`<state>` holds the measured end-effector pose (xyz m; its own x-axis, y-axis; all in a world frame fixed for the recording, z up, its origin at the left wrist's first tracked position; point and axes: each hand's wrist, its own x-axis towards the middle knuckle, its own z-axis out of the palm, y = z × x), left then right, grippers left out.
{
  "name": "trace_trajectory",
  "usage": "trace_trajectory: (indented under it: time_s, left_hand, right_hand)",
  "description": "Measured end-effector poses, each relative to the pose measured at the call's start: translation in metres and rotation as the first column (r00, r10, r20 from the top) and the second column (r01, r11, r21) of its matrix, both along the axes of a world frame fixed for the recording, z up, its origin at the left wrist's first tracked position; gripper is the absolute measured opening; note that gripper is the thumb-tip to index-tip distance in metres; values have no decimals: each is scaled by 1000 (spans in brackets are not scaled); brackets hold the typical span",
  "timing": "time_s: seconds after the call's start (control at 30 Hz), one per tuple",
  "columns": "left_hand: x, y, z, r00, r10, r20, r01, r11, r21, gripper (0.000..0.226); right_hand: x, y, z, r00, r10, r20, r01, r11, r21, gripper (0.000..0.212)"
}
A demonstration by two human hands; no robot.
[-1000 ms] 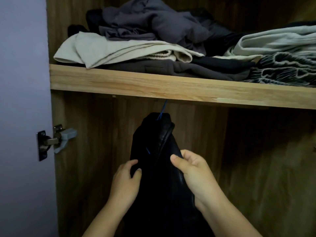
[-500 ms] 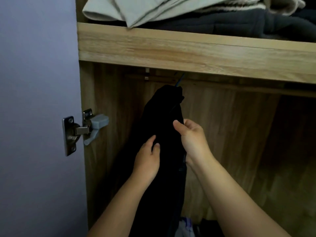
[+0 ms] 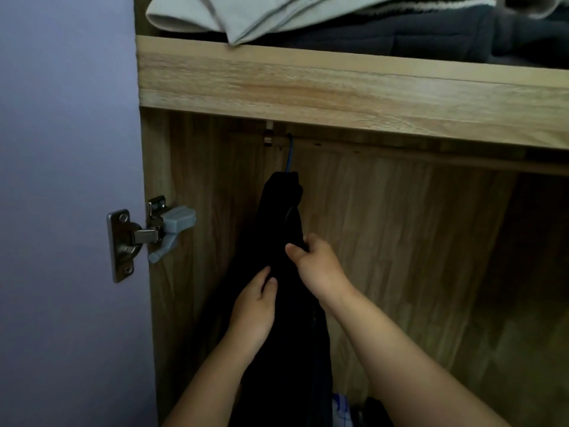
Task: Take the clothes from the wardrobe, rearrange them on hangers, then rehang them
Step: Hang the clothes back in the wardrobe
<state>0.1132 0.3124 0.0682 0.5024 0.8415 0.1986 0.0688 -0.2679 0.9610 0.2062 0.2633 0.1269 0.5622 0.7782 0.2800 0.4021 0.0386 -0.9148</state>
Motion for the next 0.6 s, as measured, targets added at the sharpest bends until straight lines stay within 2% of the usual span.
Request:
trace_trajectory:
  time_s: [0.1, 0.2, 0.3, 0.43, 0.6]
  left_hand:
    - [-9, -12, 0, 999, -49, -18, 49, 999, 1, 42]
    - [-19, -30, 0, 995, -89, -44, 89, 996, 5, 42]
    - [-30, -56, 1, 990, -86, -108, 91, 995, 46, 40]
    - [-40, -100, 0, 970, -52, -238, 85, 988, 130, 38]
    - [-34, -152, 4, 894, -238, -379, 299, 948, 110, 28]
  right_hand:
    - [0, -24, -6, 995, 69, 75, -63, 994, -86, 22]
    - [4, -57, -23, 975, 135, 176, -98, 974, -202, 45]
    - [12, -101, -39, 951, 239, 195, -164, 928, -335, 60]
    - [27, -164, -55, 926, 270, 265, -85, 832, -548, 53]
    - [38, -239, -66, 928, 285, 240, -32, 704, -709, 47]
